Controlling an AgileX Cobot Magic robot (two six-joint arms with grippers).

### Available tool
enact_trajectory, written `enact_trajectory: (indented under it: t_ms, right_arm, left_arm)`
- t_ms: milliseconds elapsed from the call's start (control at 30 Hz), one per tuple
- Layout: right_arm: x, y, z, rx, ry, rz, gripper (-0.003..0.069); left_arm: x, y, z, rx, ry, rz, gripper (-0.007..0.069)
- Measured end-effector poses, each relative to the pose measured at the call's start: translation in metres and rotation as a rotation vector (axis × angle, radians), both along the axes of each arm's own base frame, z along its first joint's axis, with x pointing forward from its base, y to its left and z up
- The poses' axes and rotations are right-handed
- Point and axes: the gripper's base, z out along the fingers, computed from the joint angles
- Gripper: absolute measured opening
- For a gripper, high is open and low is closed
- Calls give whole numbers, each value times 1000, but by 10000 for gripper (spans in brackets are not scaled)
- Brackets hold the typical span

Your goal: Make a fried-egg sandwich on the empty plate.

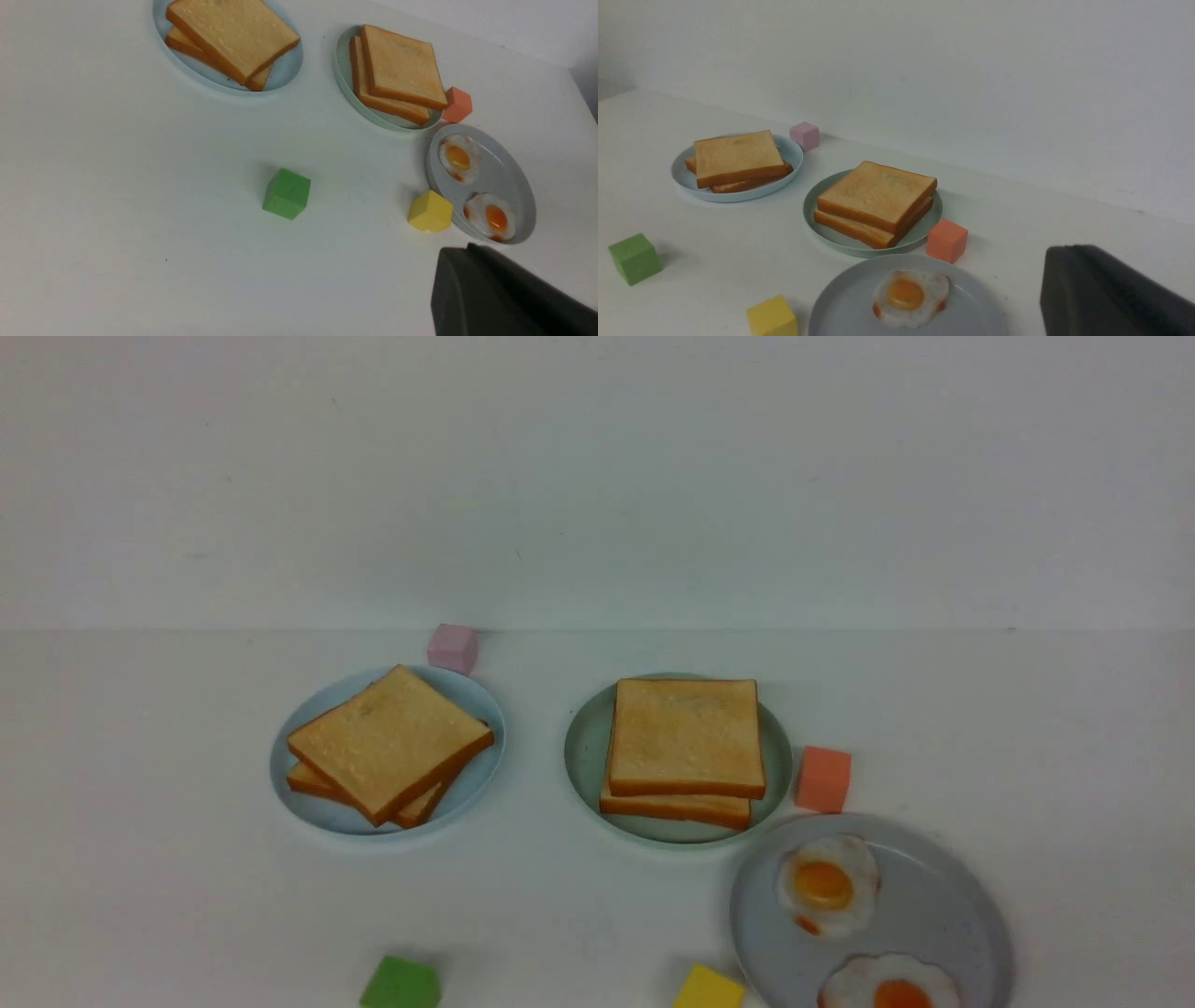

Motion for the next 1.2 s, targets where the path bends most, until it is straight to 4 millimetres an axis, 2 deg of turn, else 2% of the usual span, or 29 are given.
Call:
enact_trajectory:
  t_ms: [567,700,833,900,933,967,1033,1067,1200]
  right_arm:
    - [0,0,0,0,-1,1,-3]
    - [0,0,0,0,-1,1,-3]
    - [0,0,0,0,-1,1,-1]
    - [0,0,0,0,-1,1,1]
    - [0,0,0,0,-1,1,1]
    - [0,0,0,0,-1,1,3]
    - [0,0,0,1,-2,1,4]
    - [0,0,0,1,-2,1,6]
    - [0,0,0,1,-2,1,6]
  left_arm:
    - [0,1,0,5,-1,4,-13]
    - [11,8,-3,81,-114,71,-13]
    - [22,15,-16,158,-296,143,-13]
    - [26,18,-35,200,-406,178,-13]
    - [27,18,-37,199,-411,180,-13]
    - [28,19,-57,226,-432,203,-13]
    - [30,20,-79,256,-419,228,-11]
    - [35,20,-100,280,-370,245,-10]
    - [45,22,-152,330,-234,266,-7]
